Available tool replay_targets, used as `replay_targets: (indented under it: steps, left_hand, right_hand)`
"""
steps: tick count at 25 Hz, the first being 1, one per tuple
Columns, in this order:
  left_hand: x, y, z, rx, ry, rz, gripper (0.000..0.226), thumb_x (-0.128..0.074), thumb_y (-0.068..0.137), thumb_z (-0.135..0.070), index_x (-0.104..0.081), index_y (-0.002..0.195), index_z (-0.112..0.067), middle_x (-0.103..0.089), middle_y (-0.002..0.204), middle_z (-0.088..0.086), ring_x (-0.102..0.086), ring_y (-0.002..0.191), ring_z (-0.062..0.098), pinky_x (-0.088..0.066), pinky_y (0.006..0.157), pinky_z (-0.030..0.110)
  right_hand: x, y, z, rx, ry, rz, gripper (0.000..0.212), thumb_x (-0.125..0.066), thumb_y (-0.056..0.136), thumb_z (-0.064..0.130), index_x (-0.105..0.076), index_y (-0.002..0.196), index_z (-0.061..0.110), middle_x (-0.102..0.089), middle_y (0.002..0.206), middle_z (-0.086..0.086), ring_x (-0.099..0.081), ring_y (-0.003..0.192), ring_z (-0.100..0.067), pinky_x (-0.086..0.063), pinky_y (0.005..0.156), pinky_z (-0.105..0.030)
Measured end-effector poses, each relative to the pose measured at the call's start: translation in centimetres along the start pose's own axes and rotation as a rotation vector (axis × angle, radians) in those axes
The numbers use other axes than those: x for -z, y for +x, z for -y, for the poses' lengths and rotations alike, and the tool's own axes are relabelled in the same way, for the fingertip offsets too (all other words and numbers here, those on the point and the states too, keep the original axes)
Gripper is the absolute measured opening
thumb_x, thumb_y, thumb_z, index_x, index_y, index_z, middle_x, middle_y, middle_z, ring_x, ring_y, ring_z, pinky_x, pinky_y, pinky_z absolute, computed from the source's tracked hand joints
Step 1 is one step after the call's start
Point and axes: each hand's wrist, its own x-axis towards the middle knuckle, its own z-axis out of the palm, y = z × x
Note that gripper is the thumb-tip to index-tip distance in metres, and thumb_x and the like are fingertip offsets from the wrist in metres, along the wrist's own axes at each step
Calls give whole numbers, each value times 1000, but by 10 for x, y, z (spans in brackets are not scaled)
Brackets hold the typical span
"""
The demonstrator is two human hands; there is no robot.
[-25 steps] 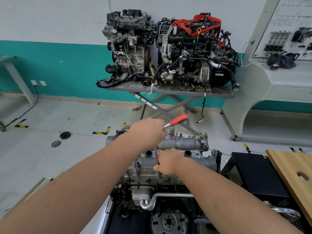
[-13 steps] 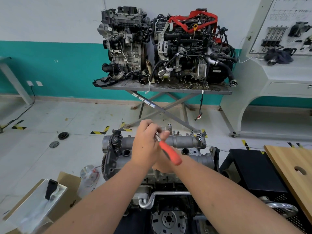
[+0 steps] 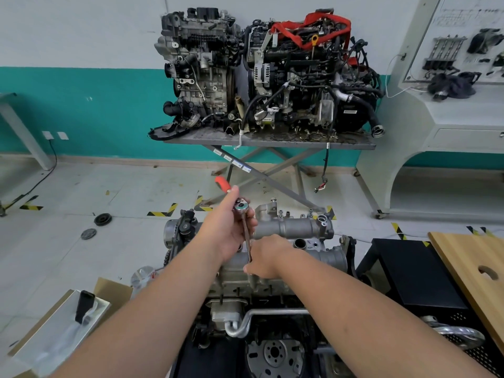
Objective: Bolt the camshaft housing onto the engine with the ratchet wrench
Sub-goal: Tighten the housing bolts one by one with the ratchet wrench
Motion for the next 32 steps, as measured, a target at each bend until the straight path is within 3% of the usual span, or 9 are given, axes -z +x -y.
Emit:
replay_targets:
  steps: [2, 5, 9, 13, 16, 19, 24, 28, 32]
  left_hand:
    - [-2, 0, -10, 31, 190, 21, 30, -57, 97, -45, -56, 83, -18, -60, 61, 2, -62, 54, 21, -48, 73, 38]
    - [-7, -1, -19, 54, 307, 47, 27, -56, 98, -40, -54, 82, -18, -60, 60, 2, -60, 52, 21, -47, 73, 38]
    - [-1, -4, -15, 97, 160, 229, 29, -48, 101, -40, -57, 84, -18, -59, 68, 2, -56, 57, 19, -42, 70, 36]
    - [10, -6, -9, 56, -42, 349, 22, -46, 85, -26, -60, 96, -13, -60, 77, 5, -58, 71, 22, -40, 78, 39]
    - [13, -7, -9, 49, -72, 340, 22, -45, 83, -22, -61, 95, -13, -63, 78, 6, -61, 72, 22, -40, 80, 40]
    - [16, -8, -10, 59, -103, 315, 19, -46, 83, -21, -61, 92, -13, -65, 77, 5, -63, 70, 21, -39, 78, 38]
    - [18, -14, -13, 56, -90, 341, 15, -50, 80, -18, -61, 89, -14, -69, 80, 7, -67, 71, 21, -42, 76, 36]
    - [16, -18, -29, 42, -80, 343, 16, -53, 77, -15, -63, 89, -12, -71, 80, 9, -70, 68, 22, -52, 67, 30]
    - [22, -24, -43, 46, -63, 303, 13, -53, 74, -13, -61, 83, -14, -69, 76, 7, -68, 63, 21, -54, 63, 27]
  right_hand:
    - [-1, 3, -2, 12, -9, 2, 35, -49, 94, 46, -73, 85, 23, -74, 75, 7, -63, 77, -12, -45, 66, -31]
    - [-4, 1, -4, 22, 6, -21, 40, -49, 93, 46, -68, 64, 25, -72, 69, 7, -62, 70, -9, -46, 63, -29]
    - [-7, -1, -5, -6, 80, -79, 37, -53, 91, 46, -61, 63, 23, -70, 70, 4, -64, 76, -15, -54, 74, -34]
    - [-12, 2, -7, -1, 103, -93, 34, -53, 89, 48, -66, 69, 23, -71, 69, 4, -65, 79, -15, -53, 75, -33]
    - [-14, 3, -11, 15, 143, -87, 36, -51, 91, 51, -65, 72, 24, -69, 69, 5, -62, 72, -13, -44, 63, -31]
    - [-6, 2, -12, 60, 319, -97, 29, -53, 95, 44, -61, 76, 23, -63, 77, 4, -58, 74, -16, -39, 61, -31]
    - [2, -3, -6, 128, 383, -69, 25, -52, 97, 33, -60, 78, 18, -64, 80, 0, -60, 76, -19, -49, 74, -37]
    - [13, -5, 1, 162, 429, -116, 32, -52, 96, 31, -50, 66, 20, -50, 61, 5, -46, 57, -13, -39, 60, -33]
    - [22, -3, 13, 185, 400, -154, 26, -53, 98, 29, -62, 82, 11, -63, 72, -2, -58, 69, -19, -48, 69, -34]
